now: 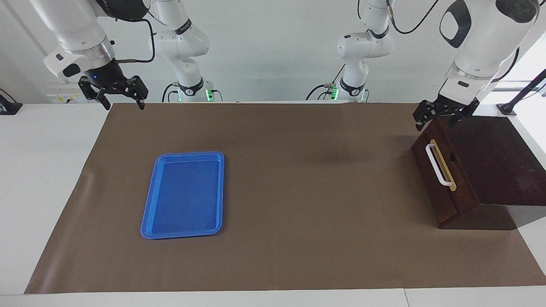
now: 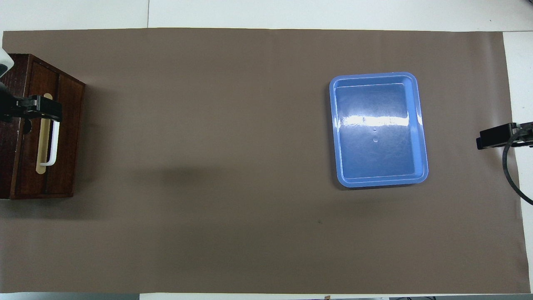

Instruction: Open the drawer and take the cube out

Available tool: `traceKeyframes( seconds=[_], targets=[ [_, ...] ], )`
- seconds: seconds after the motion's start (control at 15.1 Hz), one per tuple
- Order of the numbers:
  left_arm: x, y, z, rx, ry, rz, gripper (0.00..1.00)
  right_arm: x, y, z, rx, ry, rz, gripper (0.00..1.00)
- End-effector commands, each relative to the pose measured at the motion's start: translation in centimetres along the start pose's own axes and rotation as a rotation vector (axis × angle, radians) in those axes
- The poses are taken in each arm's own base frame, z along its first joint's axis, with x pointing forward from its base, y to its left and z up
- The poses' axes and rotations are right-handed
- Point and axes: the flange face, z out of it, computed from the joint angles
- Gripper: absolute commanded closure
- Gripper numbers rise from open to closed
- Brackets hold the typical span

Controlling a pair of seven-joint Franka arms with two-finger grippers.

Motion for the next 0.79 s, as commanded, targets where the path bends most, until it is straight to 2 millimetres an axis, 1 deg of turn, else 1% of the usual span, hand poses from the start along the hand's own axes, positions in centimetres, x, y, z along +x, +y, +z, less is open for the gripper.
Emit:
traceKeyframes(
  seconds=[0.0, 0.13, 0.2, 0.26, 0.4, 0.53, 0.6, 0.66, 0.73],
  targets=[
    [0.4, 2.3, 2.8, 0.072, 0.018, 0.074, 0.0, -0.3, -0.2, -0.2, 0.017, -0.009, 0.008, 0.0],
    [1.0, 3.7, 4.4, 0.119, 0.021, 0.121, 0.0, -0.3, -0.2, -0.2, 0.017, -0.009, 0.008, 0.0],
    [1.4, 4.8, 6.4, 0.156, 0.004, 0.159, 0.0, -0.3, -0.2, -0.2, 0.017, -0.009, 0.008, 0.0],
    [1.6, 5.3, 7.4, 0.2, 0.001, 0.192, 0.0, -0.3, -0.2, -0.2, 0.017, -0.009, 0.008, 0.0],
    [1.7, 5.7, 9.3, 0.257, 0.003, 0.238, 0.0, -0.3, -0.1, -0.2, 0.019, -0.009, 0.01, 0.0],
    [1.4, 5.3, 11.8, 0.32, 0.018, 0.287, 0.0, -0.3, -0.1, -0.2, 0.017, -0.009, 0.01, 0.0],
    [1.2, 4.8, 12.7, 0.34, 0.038, 0.313, 0.0, -0.3, -0.1, -0.2, 0.017, -0.009, 0.01, 0.0],
    [1.2, 2.9, 13.5, 0.349, 0.046, 0.327, 0.0, -0.2, 0.0, -0.1, 0.019, -0.011, 0.011, 0.0],
    [1.3, 1.6, 13.7, 0.349, 0.046, 0.339, 0.0, -0.2, 0.0, -0.1, 0.017, -0.011, 0.011, 0.0]
  ],
)
